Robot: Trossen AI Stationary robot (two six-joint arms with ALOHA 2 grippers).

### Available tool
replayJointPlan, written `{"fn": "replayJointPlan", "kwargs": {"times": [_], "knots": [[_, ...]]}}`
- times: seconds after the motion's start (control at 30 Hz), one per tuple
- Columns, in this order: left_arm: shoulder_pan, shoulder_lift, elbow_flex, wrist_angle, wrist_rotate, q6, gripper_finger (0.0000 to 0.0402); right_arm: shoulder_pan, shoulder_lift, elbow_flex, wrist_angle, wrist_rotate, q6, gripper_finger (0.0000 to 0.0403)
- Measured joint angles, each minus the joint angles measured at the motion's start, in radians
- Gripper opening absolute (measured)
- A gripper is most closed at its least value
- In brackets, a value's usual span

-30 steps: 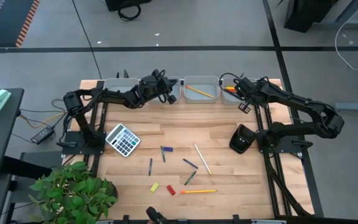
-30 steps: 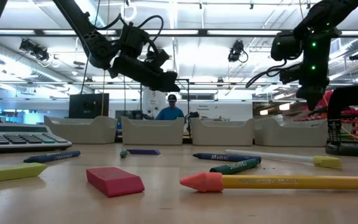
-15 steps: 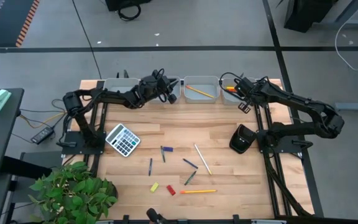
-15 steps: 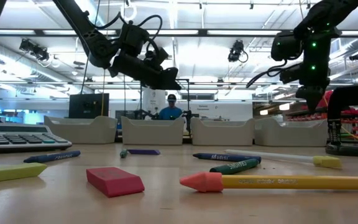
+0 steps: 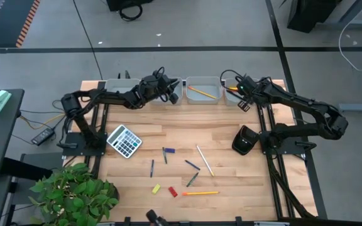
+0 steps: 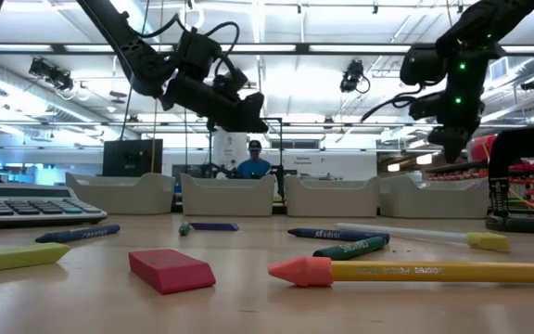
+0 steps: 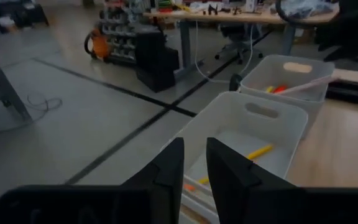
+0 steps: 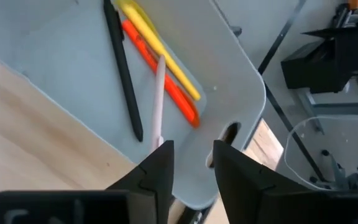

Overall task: Sort crayons/erasers/pens/pencils in bins
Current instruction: Put the top green crayon into the gray bin

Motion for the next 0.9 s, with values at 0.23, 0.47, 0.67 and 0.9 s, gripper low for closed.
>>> {"fn": "replayJointPlan", "kwargs": {"times": [0.23, 0.47, 0.67, 0.9], "knots": [[0.0, -0.006, 0.0, -0.019, 0.017, -0.125, 0.0089, 0.0, 0.0, 0.0, 0.042, -0.049, -0.043, 0.0112], [-0.001, -0.006, 0.0, -0.08, 0.068, -0.177, 0.0089, 0.0, -0.029, 0.0, 0.047, -0.049, -0.077, 0.0102], [-0.005, -0.005, 0.107, -0.351, 0.067, -0.205, 0.0092, 0.0, -0.095, 0.0, 0.056, -0.051, -0.064, 0.0099], [-0.049, -0.005, 0.28, -0.727, 0.068, -0.062, 0.0105, 0.0, -0.17, 0.0, 0.055, -0.137, 0.027, 0.0099]]}}
